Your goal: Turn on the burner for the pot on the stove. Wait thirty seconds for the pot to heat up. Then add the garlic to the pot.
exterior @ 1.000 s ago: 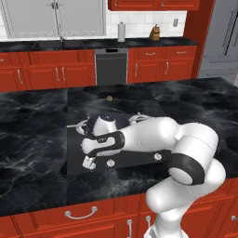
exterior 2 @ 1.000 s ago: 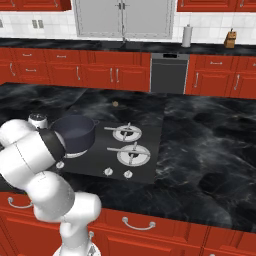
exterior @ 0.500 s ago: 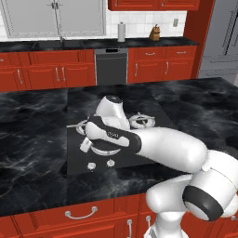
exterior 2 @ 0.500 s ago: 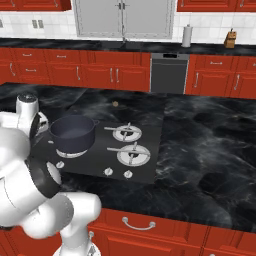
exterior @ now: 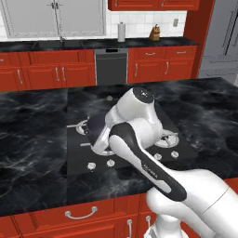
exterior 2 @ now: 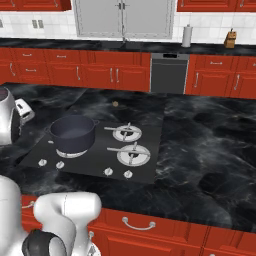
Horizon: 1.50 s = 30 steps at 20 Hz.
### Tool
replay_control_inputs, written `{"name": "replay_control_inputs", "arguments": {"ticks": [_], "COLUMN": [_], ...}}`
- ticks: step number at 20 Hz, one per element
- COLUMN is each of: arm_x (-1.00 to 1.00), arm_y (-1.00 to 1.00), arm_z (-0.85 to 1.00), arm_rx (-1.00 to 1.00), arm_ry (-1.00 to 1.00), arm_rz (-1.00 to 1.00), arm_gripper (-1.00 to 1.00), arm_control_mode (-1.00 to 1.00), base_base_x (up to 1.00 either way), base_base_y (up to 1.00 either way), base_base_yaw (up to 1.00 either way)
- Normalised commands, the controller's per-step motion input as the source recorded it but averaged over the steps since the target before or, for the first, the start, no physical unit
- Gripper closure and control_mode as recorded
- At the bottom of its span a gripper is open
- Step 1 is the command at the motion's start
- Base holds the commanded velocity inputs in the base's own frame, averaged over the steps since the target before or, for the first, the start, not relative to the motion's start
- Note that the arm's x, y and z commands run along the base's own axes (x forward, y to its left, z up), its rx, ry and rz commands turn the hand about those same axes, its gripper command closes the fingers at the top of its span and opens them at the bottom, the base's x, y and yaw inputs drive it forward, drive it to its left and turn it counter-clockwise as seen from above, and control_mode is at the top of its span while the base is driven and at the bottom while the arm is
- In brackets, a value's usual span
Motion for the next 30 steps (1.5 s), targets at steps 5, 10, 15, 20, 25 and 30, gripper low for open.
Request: {"name": "replay_control_inputs", "arguments": {"ticks": [5, 10, 15, 20, 25, 30], "arm_x": [-1.0, -0.3, 0.0, 0.0, 0.0, 0.0], "arm_y": [-0.46, 0.0, 0.0, 0.0, 0.0, 0.0], "arm_z": [0.49, 0.0, 0.0, 0.0, 0.0, 0.0], "arm_rx": [0.01, 0.0, 0.0, 0.0, 0.0, 0.0], "arm_ry": [-0.47, -0.11, 0.0, 0.0, 0.0, 0.0], "arm_rz": [0.0, 0.01, 0.0, 0.0, 0.0, 0.0], "arm_gripper": [-1.0, -1.0, -1.0, -1.0, -1.0, -1.0], "arm_control_mode": [-1.0, -1.0, -1.0, -1.0, -1.0, -1.0], "base_base_x": [0.0, 0.0, 0.0, 0.0, 0.0, 0.0], "base_base_y": [0.0, 0.0, 0.0, 0.0, 0.0, 0.0], "base_base_yaw": [0.0, 0.0, 0.0, 0.0, 0.0, 0.0]}}
